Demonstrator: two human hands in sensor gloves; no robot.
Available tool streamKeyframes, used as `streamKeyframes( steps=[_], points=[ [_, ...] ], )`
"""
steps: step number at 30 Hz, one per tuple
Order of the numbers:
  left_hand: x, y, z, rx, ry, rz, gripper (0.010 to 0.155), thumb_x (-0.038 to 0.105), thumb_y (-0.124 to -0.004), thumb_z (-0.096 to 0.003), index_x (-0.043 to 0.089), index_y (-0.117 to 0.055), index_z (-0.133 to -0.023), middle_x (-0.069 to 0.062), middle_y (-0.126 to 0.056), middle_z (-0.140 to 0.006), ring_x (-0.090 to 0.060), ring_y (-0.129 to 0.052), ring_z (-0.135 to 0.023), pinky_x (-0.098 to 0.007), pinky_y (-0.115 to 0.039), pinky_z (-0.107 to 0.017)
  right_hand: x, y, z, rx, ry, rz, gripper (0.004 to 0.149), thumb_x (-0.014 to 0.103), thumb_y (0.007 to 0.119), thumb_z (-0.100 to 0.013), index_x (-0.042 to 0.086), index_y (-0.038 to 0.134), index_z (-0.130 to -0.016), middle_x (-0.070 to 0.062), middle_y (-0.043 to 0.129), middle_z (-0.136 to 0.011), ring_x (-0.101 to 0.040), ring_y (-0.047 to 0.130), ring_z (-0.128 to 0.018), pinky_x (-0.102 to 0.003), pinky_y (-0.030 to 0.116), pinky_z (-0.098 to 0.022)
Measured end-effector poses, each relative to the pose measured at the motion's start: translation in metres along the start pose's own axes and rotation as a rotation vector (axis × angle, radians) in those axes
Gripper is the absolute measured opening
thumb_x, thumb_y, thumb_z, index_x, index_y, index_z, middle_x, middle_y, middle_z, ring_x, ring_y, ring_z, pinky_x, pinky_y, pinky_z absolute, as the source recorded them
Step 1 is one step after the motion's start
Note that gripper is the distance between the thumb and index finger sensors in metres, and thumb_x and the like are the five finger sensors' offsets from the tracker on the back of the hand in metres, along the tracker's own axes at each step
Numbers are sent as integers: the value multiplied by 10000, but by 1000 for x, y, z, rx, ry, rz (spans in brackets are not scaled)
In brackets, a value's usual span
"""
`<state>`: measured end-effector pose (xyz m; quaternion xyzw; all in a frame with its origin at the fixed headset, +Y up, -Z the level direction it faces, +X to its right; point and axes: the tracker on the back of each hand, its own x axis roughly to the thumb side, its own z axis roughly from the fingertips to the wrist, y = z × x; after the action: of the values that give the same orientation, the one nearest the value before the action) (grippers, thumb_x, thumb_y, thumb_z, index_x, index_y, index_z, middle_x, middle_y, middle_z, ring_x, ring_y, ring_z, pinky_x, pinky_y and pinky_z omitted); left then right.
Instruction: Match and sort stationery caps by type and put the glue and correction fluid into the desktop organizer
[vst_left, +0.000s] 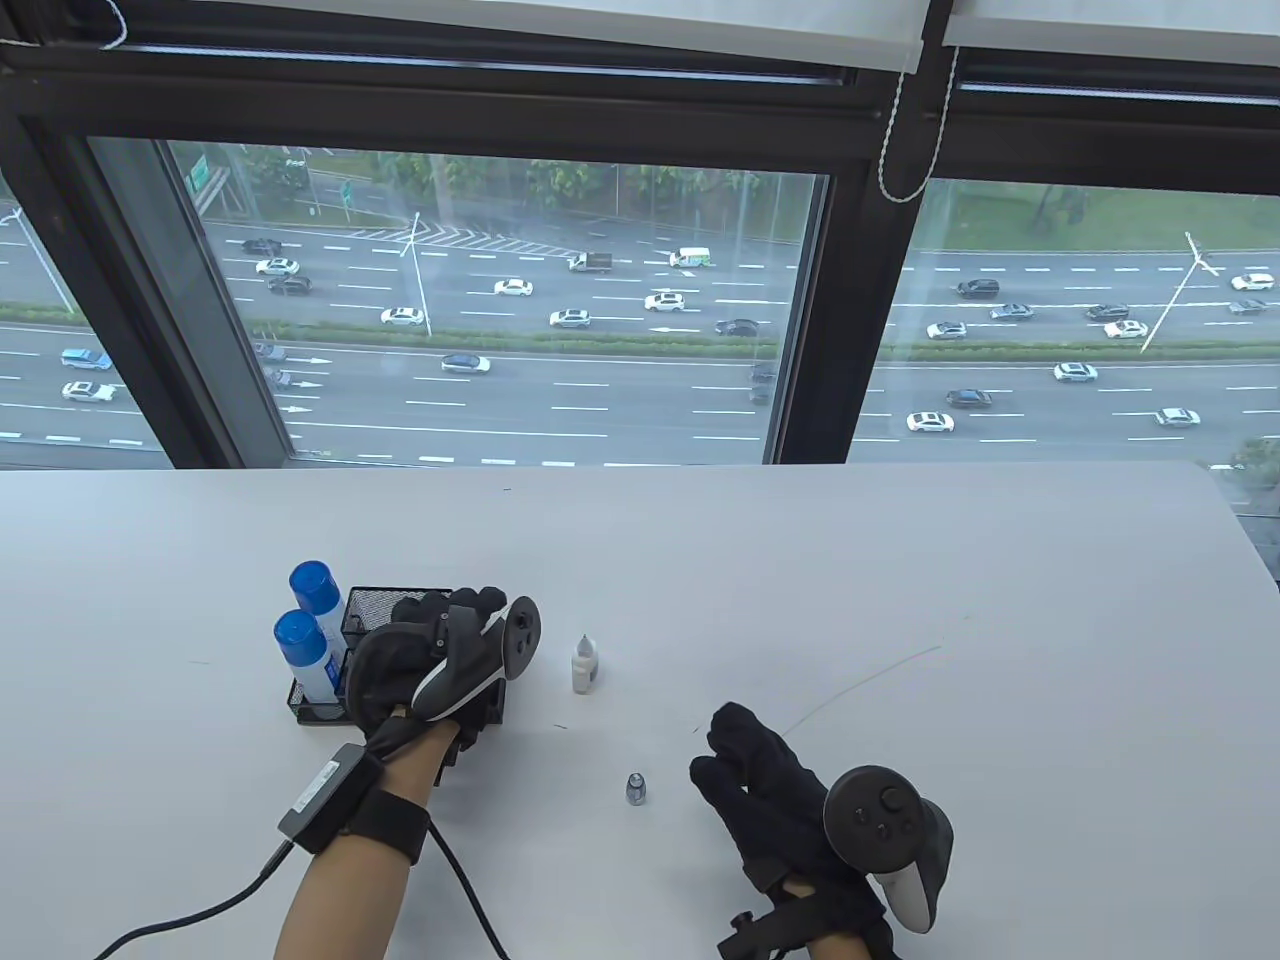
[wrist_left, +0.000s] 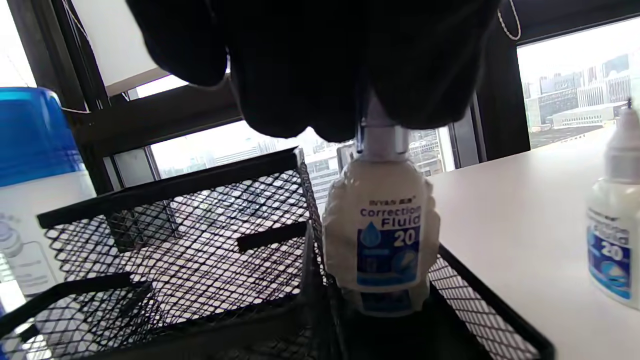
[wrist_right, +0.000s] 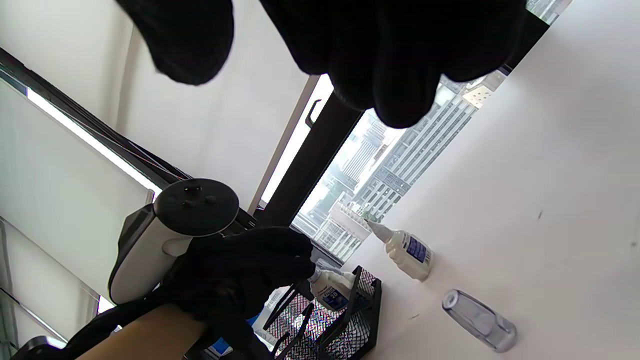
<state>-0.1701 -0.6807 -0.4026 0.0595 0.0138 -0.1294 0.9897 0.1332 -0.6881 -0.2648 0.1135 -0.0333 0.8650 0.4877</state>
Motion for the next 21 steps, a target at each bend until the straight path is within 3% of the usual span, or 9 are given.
streamKeyframes(
  steps=[5,15,21],
  points=[
    [6,-8,-3,20,16,-48,476,487,-860,-491,380,-762,-945,85,-948,-919,-151,-1001,-827,-479,-760,-684,0,1,0,7,1,-9,655,484,743,-549,120,609,-1076,-203,719,-1026,-391,835,-842,-603,632,-679],
    [9,-12,-1,43,28,-112,503,517,-847,-494,367,-745,-963,96,-935,-932,-228,-913,-942,-534,-675,-738,-2,0,0,5,17,-4,653,487,738,-549,121,610,-1076,-202,721,-1025,-390,837,-839,-602,635,-676],
    [-6,-12,-3,-12,69,56,480,485,-862,-488,383,-756,-945,96,-931,-940,-256,-875,-995,-557,-647,-758,-4,0,-1,13,30,-10,653,485,736,-551,118,610,-1076,-201,722,-1025,-393,837,-838,-601,636,-676]
  ],
)
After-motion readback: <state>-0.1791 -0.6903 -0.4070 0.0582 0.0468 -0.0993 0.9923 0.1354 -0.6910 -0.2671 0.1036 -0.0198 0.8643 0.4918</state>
